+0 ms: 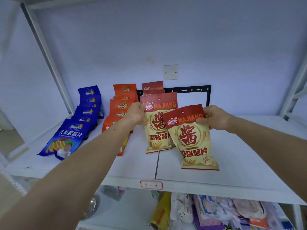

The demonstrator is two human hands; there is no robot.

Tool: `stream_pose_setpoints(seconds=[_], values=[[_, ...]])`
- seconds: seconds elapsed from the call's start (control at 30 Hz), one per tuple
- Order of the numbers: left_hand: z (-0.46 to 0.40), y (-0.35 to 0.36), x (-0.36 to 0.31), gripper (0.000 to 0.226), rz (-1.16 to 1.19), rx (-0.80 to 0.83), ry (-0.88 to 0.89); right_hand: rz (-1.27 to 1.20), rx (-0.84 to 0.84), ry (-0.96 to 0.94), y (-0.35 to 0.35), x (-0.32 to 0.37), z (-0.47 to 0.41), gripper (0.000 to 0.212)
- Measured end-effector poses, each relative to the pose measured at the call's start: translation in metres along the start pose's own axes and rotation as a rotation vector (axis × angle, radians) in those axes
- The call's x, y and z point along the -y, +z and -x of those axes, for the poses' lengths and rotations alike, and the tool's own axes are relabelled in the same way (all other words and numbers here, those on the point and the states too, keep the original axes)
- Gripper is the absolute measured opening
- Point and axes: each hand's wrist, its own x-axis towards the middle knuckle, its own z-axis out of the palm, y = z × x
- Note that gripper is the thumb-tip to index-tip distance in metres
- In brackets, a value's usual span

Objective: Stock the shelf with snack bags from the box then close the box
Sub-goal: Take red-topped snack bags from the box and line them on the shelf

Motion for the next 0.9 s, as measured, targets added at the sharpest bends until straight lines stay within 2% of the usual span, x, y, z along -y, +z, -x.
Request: stream_pose_setpoints(seconds=[0.37, 0.53, 0.77, 0.9], values=[[-0.13, -0.01, 0.043, 0.028, -0.031, 0.161, -0.1, -0.037, -0.002, 0.086, 0.051, 0.011, -0.108, 0.011], [-0.177, -0.003, 0.051, 0.028, 0.014, 0.233, -0.135, -0.064, -0.056, 0.141, 0.07, 0.008, -0.141, 0.014], [-0.23, 0.013, 0.063, 0.022, 0.092, 0.253, -0.204, -0.02, -0.029, 0.25, 0.085, 0.002, -0.186, 0.014], [-0.263, 0.018, 0.072, 0.026, 0.019, 0.192, -0.143, -0.04, -0.018, 0.27, 0.09, 0.002, -0.213, 0.016]])
